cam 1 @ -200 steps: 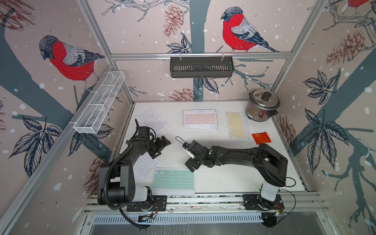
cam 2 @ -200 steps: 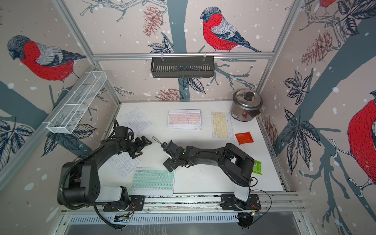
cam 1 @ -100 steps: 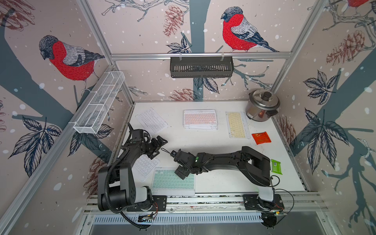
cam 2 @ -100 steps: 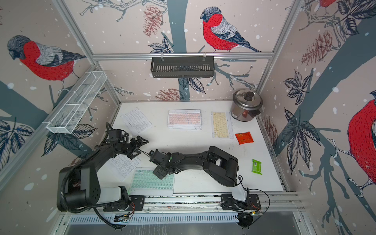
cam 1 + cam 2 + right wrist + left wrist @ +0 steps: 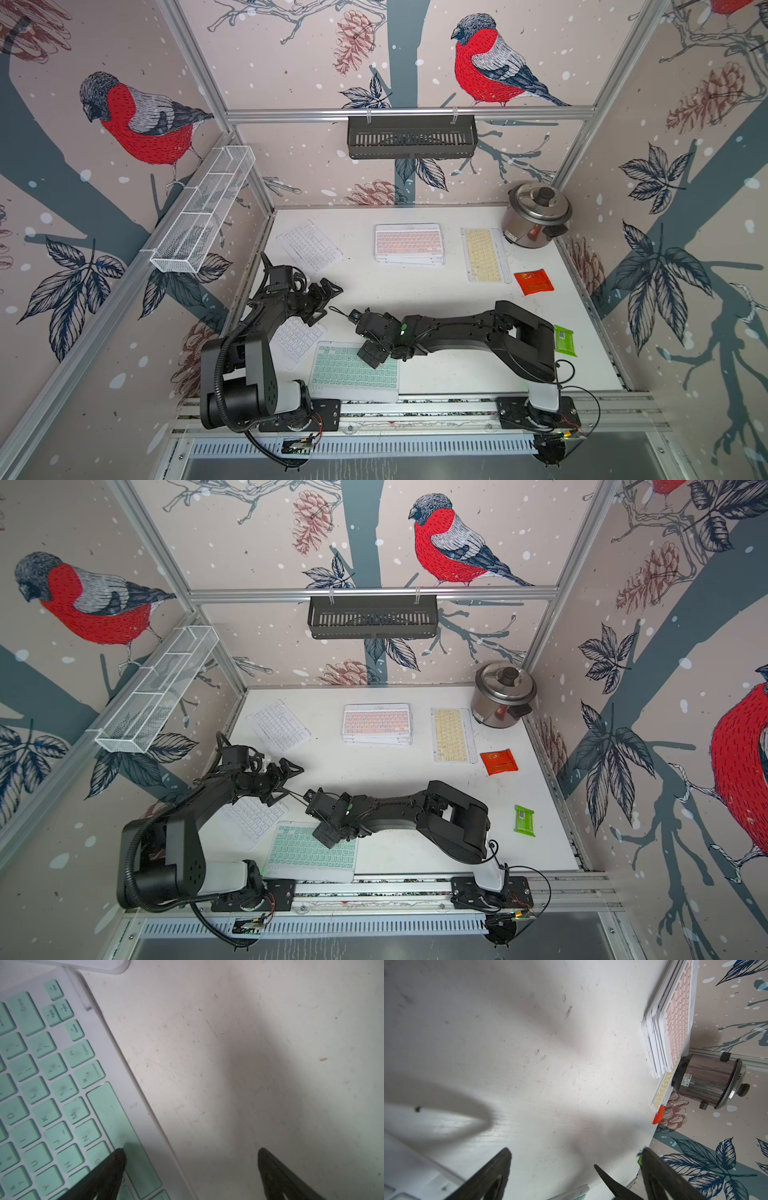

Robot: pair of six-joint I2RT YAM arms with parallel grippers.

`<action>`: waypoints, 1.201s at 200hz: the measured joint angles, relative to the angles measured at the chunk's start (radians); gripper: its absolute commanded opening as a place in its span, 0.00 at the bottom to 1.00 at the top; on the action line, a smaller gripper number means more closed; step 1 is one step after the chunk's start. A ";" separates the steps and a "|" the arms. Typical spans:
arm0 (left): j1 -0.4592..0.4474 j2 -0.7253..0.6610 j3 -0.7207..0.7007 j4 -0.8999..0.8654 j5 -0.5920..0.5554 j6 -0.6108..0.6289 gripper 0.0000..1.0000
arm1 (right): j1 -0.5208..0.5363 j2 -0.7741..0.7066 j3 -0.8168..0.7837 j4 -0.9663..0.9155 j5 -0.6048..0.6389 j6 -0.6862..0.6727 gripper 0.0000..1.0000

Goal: Stack the numeric keypads
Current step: Move the numeric keypad to the center of the board.

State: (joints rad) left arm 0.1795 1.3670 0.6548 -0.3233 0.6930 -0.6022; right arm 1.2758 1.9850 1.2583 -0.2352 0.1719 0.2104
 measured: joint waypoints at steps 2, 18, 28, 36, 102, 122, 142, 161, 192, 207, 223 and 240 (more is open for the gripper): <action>0.000 0.000 0.000 0.000 0.001 0.000 0.97 | 0.000 -0.001 0.000 -0.002 0.000 -0.001 1.00; 0.000 0.000 0.000 0.003 0.003 0.000 0.97 | 0.003 -0.009 0.000 -0.019 -0.010 -0.004 1.00; 0.000 0.000 0.000 0.003 0.003 0.000 0.97 | 0.005 -0.017 -0.001 -0.034 -0.024 -0.005 1.00; 0.000 0.000 -0.002 0.003 0.003 0.000 0.97 | 0.008 -0.024 -0.002 -0.045 -0.030 -0.007 1.00; 0.000 0.005 -0.009 0.005 0.006 0.000 0.97 | 0.015 -0.030 0.002 -0.076 -0.060 -0.026 1.00; 0.000 0.007 -0.009 0.005 0.006 0.000 0.97 | 0.018 -0.014 0.006 -0.076 -0.066 -0.029 1.00; 0.000 0.008 -0.009 0.005 0.006 0.000 0.97 | 0.019 -0.006 0.013 -0.074 -0.067 -0.029 1.00; 0.000 0.010 -0.009 0.005 0.006 0.000 0.97 | 0.018 0.006 0.022 -0.067 -0.067 -0.026 1.00; 0.000 0.010 -0.009 0.005 0.006 0.000 0.97 | -0.008 0.030 0.024 -0.025 -0.068 -0.017 1.00; 0.000 0.010 -0.007 0.005 0.007 0.000 0.97 | -0.040 0.034 0.012 0.006 -0.071 0.005 1.00; 0.000 0.011 -0.004 0.005 0.013 0.000 0.97 | -0.087 0.033 -0.005 0.036 -0.070 0.031 1.00; 0.000 0.011 -0.002 0.005 0.017 0.000 0.97 | -0.136 0.031 -0.028 0.063 -0.068 0.061 1.00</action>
State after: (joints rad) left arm 0.1799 1.3785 0.6529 -0.3183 0.7101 -0.6022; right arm 1.1397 2.0159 1.2304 -0.1719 0.1040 0.2714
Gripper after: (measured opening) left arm 0.967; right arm 0.996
